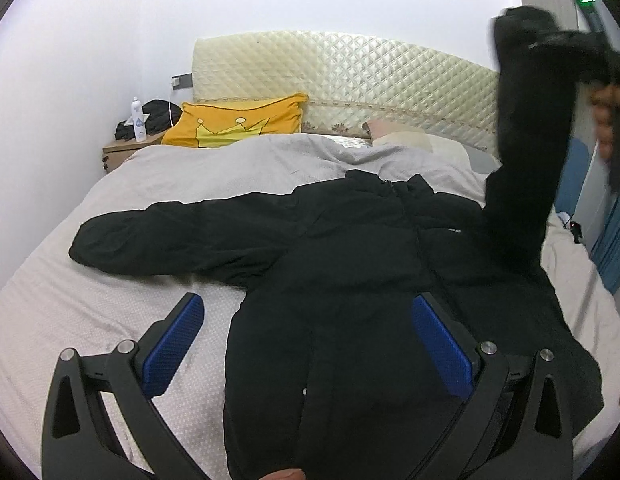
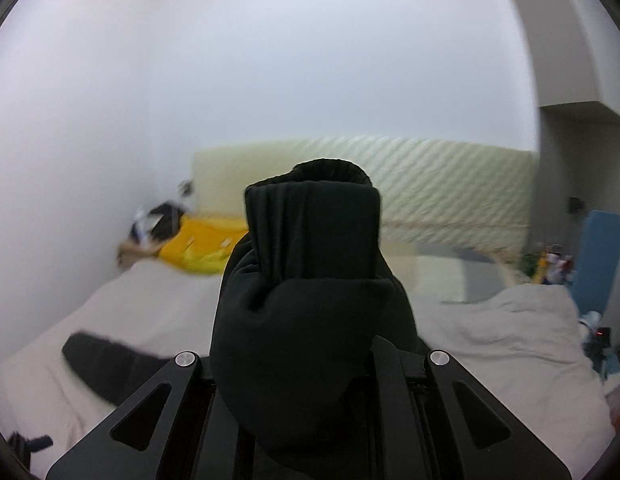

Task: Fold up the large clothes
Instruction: 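Carry the held sleeve across the jacket body and release it with the right gripper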

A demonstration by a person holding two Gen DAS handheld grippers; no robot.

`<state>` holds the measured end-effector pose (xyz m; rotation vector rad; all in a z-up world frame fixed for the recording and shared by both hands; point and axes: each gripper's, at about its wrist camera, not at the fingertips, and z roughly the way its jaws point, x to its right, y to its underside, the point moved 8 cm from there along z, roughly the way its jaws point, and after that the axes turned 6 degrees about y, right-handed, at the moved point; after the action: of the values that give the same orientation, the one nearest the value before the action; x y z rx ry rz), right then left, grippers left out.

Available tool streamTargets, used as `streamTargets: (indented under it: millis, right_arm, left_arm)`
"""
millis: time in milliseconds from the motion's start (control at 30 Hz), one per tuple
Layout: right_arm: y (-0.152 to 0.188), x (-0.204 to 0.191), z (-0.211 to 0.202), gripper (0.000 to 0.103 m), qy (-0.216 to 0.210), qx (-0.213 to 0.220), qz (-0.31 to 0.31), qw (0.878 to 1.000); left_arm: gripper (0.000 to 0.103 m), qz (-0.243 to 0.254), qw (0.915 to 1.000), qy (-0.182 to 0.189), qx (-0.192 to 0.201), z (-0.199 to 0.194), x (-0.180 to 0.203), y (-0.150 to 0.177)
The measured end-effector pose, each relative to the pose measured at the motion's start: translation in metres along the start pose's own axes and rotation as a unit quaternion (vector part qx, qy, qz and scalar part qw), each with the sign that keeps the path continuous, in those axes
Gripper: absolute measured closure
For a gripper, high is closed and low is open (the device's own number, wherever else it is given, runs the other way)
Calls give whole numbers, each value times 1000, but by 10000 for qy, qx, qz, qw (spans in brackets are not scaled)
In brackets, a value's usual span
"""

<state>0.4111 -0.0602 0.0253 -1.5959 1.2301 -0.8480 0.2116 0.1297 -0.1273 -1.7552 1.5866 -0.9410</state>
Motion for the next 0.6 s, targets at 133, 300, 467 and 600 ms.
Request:
streamTargets:
  millis: [133,300,467,600]
  right_arm:
    - [48,-50,32,94,-405,-354,-175,9984]
    - [116,-105,67,94,-782,-845,-342,9928]
    - [163,-139,89,92,-910,-1175,-370,9882]
    - [199,-151,108,92,-941,-1403,-263,9853]
  left_arm:
    - [0,-114,9998,154,-22,1,-6,2]
    - [0,-172,9996,223,-72,5,-14,3]
    - [0,-310,9993,137,-164,18,-28,6]
    - [0,-476,9984,132,-283,28,-41,9]
